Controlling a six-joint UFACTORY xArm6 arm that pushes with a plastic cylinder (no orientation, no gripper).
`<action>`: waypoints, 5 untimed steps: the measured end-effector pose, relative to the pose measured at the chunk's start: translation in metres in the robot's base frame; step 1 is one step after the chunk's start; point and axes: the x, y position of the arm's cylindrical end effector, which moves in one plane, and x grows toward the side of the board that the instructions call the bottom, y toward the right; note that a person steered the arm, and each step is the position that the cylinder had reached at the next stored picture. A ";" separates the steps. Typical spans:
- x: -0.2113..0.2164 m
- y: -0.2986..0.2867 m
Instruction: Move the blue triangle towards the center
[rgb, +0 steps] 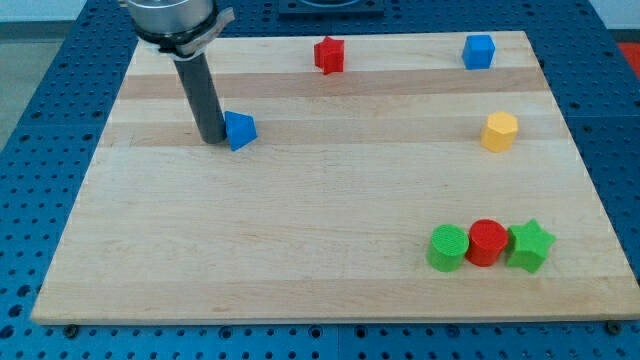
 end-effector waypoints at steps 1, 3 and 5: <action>-0.014 0.013; -0.038 0.050; -0.013 0.074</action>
